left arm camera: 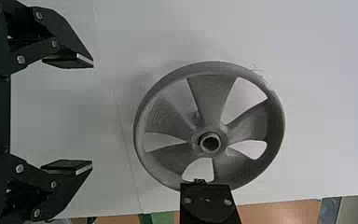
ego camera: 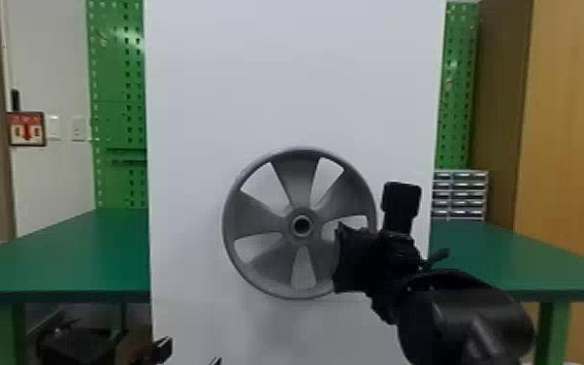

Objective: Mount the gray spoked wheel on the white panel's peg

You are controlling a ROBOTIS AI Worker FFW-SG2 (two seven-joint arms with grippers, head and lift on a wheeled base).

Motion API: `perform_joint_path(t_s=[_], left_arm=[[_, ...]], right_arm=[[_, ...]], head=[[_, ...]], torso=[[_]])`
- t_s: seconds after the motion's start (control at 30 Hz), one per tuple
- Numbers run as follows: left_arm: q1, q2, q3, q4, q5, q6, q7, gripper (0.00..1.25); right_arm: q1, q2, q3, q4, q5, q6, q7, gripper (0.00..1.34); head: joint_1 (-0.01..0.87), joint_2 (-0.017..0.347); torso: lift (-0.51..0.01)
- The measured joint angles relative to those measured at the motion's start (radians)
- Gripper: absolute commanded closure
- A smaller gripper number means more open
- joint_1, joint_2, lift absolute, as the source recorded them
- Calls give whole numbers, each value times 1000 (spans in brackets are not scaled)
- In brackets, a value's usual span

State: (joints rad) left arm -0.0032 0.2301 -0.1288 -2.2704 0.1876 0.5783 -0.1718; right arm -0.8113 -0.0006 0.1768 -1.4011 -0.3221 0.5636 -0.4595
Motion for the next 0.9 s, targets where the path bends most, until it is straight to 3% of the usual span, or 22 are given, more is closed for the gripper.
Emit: perform_joint_path(t_s=[0.27, 0.47, 0.73, 0.9], left_arm=[[-3, 2, -3, 0, 1, 0, 0, 481], [-2, 3, -2, 0, 1, 0, 0, 481], [0, 3, -2, 0, 1, 0, 1, 481], [0, 2, -2, 0, 1, 0, 2, 481]], right_arm=[[-2, 0, 15, 16, -25, -43, -1, 1181], [-2, 1, 32, 12, -41, -56, -74, 1181], [2, 1, 35, 8, -44, -65, -68, 1173], [6, 1, 35, 7, -47, -72, -68, 889]], head=[[123, -8], [123, -8], [123, -8], [123, -8]], torso=[[-406], [-406], [-406], [-406]])
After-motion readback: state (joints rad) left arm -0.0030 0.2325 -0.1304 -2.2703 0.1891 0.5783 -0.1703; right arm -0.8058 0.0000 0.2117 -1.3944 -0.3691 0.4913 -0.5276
